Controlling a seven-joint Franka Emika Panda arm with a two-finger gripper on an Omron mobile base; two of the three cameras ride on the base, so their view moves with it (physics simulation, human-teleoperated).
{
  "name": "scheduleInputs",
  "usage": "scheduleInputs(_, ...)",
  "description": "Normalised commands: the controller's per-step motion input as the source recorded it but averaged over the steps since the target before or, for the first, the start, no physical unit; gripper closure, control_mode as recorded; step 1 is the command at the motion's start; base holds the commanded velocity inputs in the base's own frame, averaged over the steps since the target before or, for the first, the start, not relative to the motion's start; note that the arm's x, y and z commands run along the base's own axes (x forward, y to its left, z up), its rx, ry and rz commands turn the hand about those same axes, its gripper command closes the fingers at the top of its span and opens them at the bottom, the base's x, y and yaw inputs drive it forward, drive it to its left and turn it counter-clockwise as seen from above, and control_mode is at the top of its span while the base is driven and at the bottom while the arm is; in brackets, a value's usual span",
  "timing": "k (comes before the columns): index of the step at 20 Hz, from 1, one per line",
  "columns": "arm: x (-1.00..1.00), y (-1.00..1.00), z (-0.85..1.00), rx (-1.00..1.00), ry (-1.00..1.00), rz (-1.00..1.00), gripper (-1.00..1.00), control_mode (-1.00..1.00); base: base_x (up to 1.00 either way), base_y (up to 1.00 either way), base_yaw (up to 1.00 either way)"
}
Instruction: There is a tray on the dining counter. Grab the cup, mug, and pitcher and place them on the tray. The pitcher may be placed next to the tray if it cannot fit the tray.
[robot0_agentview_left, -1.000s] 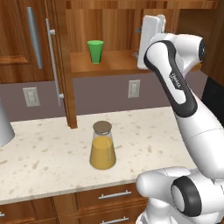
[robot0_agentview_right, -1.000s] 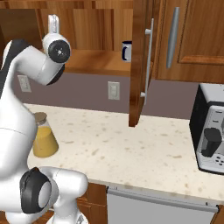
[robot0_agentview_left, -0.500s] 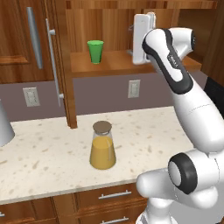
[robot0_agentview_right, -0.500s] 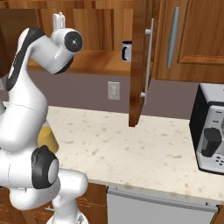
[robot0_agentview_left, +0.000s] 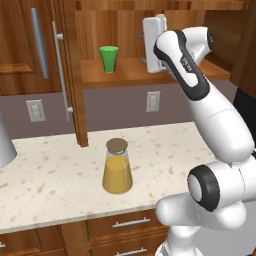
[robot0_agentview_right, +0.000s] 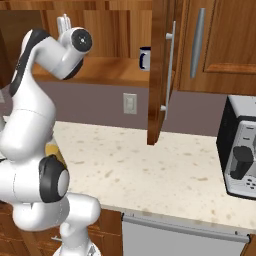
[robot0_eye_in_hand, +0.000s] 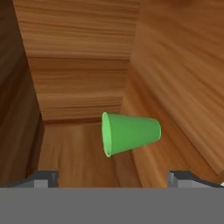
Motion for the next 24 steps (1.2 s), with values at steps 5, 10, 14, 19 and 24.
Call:
scheduleInputs(5,0.19,0.03,-0.11,-0.03,0.0,0.0,-1.0,-1.0,0.0,0.0,0.0)
scheduleInputs(10,0.19,0.24,-0.11,0.0,0.03,0.0,-1.0,-1.0,0.0,0.0,0.0)
scheduleInputs(14,0.15,0.33,-0.22,0.0,0.03,0.0,-1.0,-1.0,0.0,0.0,0.0)
scheduleInputs(19,0.29,0.2,-0.13,0.0,0.0,0.0,-1.0,-1.0,0.0,0.0,0.0)
scheduleInputs(24,0.34,0.16,-0.11,0.0,0.0,0.0,-1.0,-1.0,0.0,0.0,0.0)
